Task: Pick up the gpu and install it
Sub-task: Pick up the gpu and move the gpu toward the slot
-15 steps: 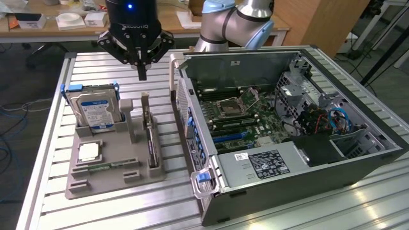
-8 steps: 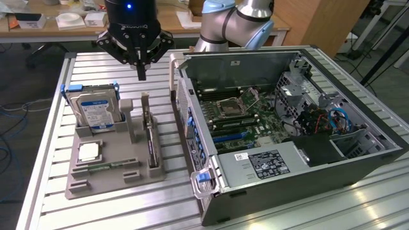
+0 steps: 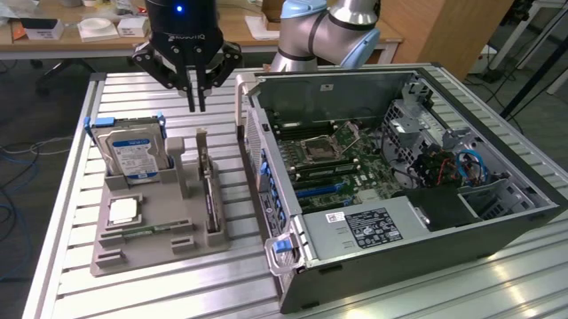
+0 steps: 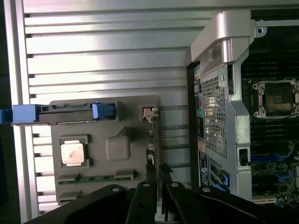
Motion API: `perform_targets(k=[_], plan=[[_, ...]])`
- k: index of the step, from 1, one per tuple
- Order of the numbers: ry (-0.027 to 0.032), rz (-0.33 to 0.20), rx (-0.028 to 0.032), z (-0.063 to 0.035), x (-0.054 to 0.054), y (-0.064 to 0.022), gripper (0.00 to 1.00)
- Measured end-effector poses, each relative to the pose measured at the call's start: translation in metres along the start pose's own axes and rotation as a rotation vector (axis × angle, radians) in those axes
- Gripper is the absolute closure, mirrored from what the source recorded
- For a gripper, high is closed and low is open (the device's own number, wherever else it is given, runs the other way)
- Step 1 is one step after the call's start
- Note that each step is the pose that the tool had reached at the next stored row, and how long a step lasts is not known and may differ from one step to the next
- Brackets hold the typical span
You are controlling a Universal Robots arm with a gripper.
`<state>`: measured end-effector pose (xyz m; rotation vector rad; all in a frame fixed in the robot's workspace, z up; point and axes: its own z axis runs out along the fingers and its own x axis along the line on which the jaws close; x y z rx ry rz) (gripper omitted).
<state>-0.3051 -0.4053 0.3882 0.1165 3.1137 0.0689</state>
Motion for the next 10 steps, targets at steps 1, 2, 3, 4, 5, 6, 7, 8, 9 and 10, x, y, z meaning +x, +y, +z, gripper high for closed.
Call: perform_targets(k=[1,2,3,4,5,6,7,8,9,10], plan=[[0.0000,0.000,0.0000,0.0000,0.0000,0.0000,0.83],[0.0000,0.000,0.0000,0.0000,0.0000,0.0000,0.77],[0.0000,0.000,0.0000,0.0000,0.0000,0.0000,0.71],[0.0000,0.000,0.0000,0.0000,0.0000,0.0000,0.71],[0.0000,0.000,0.0000,0.0000,0.0000,0.0000,0.65],[0.0000,0.000,0.0000,0.0000,0.0000,0.0000,0.59],[0.0000,0.000,0.0001,0.0000,0.0000,0.0000,0.59],[0.0000,0.000,0.0001,0.0000,0.0000,0.0000,0.59],[0.0000,0.000,0.0001,0.0000,0.0000,0.0000,0.53],[0.0000,0.000,0.0000,0.0000,0.0000,0.0000,0.53]])
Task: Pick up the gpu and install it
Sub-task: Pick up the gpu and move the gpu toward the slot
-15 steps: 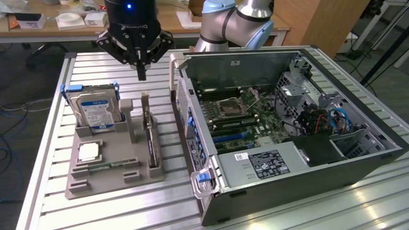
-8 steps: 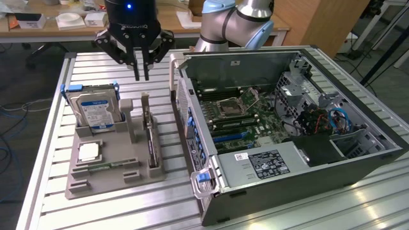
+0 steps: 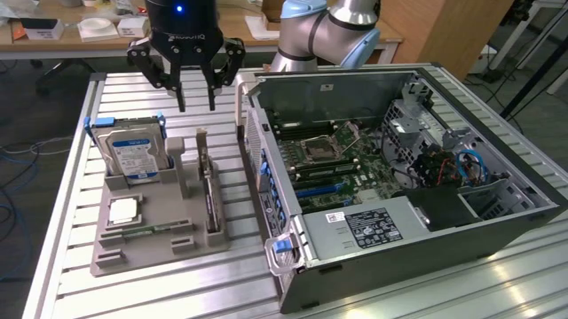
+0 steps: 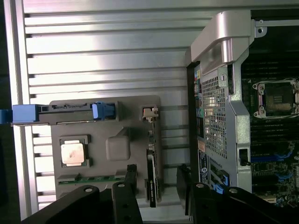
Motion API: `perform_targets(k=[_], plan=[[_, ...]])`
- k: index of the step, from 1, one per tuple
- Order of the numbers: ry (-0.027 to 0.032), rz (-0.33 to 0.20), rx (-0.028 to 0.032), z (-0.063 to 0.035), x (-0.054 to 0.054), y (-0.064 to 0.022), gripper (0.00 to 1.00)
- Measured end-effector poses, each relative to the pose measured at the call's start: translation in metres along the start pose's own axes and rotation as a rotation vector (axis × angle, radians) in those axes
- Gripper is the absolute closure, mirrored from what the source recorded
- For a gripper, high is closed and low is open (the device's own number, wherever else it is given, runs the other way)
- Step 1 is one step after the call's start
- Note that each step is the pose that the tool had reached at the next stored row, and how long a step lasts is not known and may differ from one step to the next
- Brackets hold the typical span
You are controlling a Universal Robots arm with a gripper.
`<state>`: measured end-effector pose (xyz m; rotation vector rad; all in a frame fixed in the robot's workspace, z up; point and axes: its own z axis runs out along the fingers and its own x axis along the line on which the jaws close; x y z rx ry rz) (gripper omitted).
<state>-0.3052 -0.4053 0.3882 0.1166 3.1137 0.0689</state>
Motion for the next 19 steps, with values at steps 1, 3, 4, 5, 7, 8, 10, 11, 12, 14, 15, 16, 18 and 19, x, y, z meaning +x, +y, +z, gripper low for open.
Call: perform_targets(k=[1,3,4,5,7,8,10,11,12,14,15,16,18,19], plan=[[0.0000,0.000,0.0000,0.0000,0.0000,0.0000,0.53],[0.0000,0.000,0.0000,0.0000,0.0000,0.0000,0.53],[0.0000,0.000,0.0000,0.0000,0.0000,0.0000,0.53],[0.0000,0.000,0.0000,0.0000,0.0000,0.0000,0.53],[-0.0001,0.000,-0.0001,0.0001,0.0001,-0.0004,0.53],[-0.0001,0.000,0.0000,0.0001,0.0000,-0.0007,0.53],[0.0000,0.000,0.0001,0.0001,-0.0001,-0.0014,0.53],[-0.0001,0.000,0.0000,0.0001,-0.0001,-0.0018,0.53],[0.0000,0.000,0.0000,0.0001,-0.0002,-0.0023,0.53],[0.0000,0.000,0.0000,0.0002,-0.0002,-0.0030,0.53],[0.0000,0.000,0.0000,0.0002,-0.0002,-0.0034,0.53],[-0.0001,0.000,-0.0001,0.0003,-0.0003,-0.0038,0.53],[0.0000,0.000,0.0000,0.0004,-0.0003,-0.0045,0.53],[0.0000,0.000,0.0000,0.0004,-0.0003,-0.0049,0.53]])
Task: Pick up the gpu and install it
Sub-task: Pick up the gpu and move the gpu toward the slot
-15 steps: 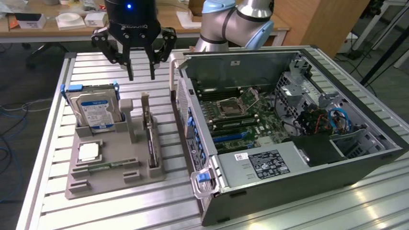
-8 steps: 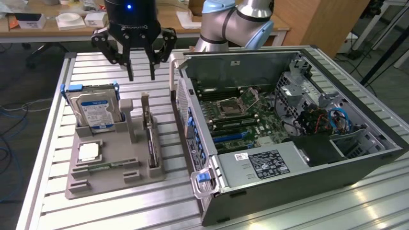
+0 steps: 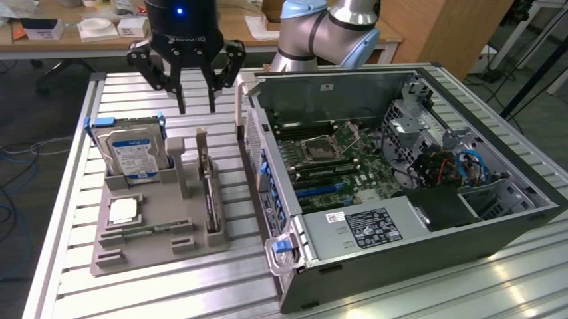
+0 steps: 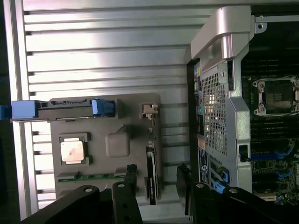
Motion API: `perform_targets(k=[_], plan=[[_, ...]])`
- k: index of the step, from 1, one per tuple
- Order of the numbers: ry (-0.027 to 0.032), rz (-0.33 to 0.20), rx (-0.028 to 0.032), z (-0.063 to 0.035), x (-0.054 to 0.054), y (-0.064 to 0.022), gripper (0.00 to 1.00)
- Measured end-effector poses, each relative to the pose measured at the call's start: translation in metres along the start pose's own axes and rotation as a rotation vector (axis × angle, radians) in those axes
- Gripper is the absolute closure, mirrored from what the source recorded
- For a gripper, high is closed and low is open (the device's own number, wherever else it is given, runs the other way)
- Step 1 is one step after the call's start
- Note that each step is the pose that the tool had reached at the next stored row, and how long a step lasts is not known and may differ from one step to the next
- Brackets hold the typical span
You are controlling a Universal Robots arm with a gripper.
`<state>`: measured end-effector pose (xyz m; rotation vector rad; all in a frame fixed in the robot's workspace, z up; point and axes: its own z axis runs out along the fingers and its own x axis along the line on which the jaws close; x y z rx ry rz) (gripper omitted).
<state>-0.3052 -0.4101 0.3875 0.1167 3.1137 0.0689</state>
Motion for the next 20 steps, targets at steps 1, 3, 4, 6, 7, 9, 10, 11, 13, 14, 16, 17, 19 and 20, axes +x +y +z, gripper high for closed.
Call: perform_targets(k=[1,3,4,6,7,9,10,11,13,14,16,17,19,20], plan=[[-0.0001,0.000,-0.0001,0.0001,0.0000,-0.0003,0.53],[0.0000,0.000,0.0000,0.0002,-0.0001,-0.0008,0.53],[0.0001,0.000,0.0001,0.0003,-0.0001,-0.0010,0.53],[-0.0001,0.000,0.0000,0.0005,-0.0001,-0.0013,0.53],[0.0000,0.000,0.0000,0.0010,-0.0001,-0.0019,0.53],[-0.0001,0.000,-0.0001,0.0012,-0.0002,-0.0023,0.53],[0.0000,0.000,0.0000,0.0012,-0.0002,-0.0025,0.53],[0.0000,0.000,0.0000,0.0012,-0.0002,-0.0027,0.53],[0.0000,0.000,0.0000,0.0013,-0.0002,-0.0032,0.53],[0.0000,0.000,0.0000,0.0013,-0.0002,-0.0034,0.53],[0.0000,0.000,0.0001,0.0013,-0.0003,-0.0040,0.53],[0.0001,0.000,0.0001,0.0013,-0.0003,-0.0042,0.53],[0.0000,0.000,0.0000,0.0013,-0.0003,-0.0042,0.53],[0.0000,0.000,0.0000,0.0013,-0.0003,-0.0043,0.53]])
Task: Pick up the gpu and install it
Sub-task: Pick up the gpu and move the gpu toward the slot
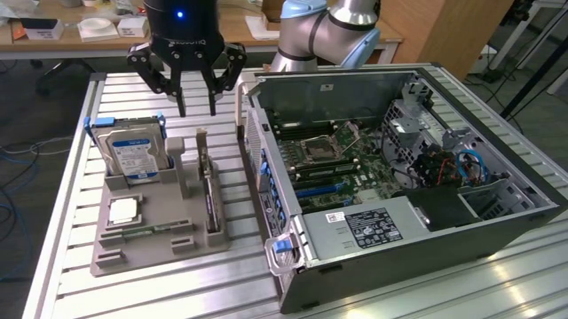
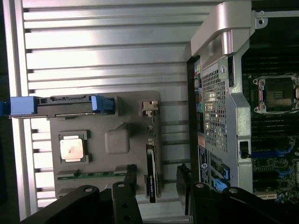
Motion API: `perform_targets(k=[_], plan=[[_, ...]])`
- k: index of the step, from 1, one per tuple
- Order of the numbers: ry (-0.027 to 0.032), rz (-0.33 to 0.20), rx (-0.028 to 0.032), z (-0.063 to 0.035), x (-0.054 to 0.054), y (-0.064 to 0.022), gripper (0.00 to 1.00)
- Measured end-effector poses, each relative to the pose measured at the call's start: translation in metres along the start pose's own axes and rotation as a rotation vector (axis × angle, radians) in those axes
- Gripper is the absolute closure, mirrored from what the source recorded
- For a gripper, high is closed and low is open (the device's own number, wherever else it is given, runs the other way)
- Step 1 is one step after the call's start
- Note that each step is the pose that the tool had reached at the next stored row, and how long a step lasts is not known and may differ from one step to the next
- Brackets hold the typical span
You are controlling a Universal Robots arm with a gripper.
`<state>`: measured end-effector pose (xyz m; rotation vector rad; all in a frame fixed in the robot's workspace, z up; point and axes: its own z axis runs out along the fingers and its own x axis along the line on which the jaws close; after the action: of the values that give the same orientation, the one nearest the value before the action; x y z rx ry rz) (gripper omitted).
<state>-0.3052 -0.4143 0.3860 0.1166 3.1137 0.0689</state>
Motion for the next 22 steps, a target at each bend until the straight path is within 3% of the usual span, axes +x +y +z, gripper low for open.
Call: perform_targets(k=[22], plan=[[-0.0001,0.000,0.0009,0.0024,-0.0002,-0.0029,0.53]])
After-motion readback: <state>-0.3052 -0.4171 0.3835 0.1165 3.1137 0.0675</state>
